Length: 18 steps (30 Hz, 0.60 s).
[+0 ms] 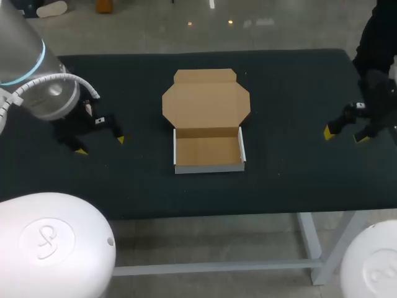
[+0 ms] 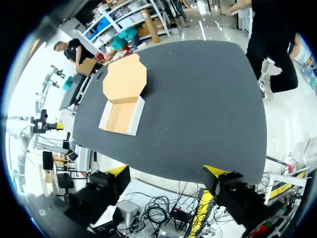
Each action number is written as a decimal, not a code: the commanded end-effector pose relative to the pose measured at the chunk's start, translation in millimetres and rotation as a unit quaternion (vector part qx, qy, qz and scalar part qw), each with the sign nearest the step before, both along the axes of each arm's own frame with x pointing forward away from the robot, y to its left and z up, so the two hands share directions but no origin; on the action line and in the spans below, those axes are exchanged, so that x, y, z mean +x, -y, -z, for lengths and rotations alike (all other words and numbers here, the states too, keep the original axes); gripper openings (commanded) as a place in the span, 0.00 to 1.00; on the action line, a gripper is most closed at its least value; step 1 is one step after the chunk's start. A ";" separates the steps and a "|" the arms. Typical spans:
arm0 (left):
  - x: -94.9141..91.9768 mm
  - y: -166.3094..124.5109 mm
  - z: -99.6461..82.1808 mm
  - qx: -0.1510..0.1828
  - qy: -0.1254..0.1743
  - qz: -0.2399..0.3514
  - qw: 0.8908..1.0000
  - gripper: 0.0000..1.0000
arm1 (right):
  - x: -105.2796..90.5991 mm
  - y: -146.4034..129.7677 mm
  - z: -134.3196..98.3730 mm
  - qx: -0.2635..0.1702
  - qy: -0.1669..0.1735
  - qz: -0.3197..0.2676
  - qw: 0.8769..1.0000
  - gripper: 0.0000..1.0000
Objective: Assemble the packaging by folding the flat box into shape, placing the metal phone stand inside, and closing the box properly
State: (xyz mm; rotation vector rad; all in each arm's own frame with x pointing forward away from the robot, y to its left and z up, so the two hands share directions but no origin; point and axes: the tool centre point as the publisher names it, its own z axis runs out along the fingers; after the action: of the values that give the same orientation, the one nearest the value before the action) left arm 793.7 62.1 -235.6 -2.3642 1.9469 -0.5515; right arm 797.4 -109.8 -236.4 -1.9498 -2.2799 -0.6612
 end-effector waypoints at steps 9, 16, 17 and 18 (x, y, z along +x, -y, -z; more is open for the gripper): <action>32.3 -23.1 37.6 0.020 -0.015 -0.006 1.000 1.00 | -0.6 0.6 -2.6 0.000 -0.002 -0.001 1.000 1.00; 47.5 -36.6 53.1 0.029 -0.022 -0.010 0.999 1.00 | -0.6 0.6 -2.6 0.000 -0.002 -0.001 1.000 1.00; 51.7 -40.0 56.1 0.030 -0.023 -0.011 0.999 1.00 | -0.6 0.6 -2.6 0.000 -0.002 -0.001 1.000 1.00; 54.0 -42.2 58.1 0.032 -0.024 -0.010 0.999 1.00 | -0.6 0.6 -2.6 0.000 -0.002 -0.001 1.000 1.00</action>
State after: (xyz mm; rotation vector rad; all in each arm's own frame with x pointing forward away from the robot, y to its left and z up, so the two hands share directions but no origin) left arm 834.8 103.9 -285.4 -2.3684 1.9203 -0.4501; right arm 797.4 -109.9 -236.4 -1.9486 -2.2793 -0.6619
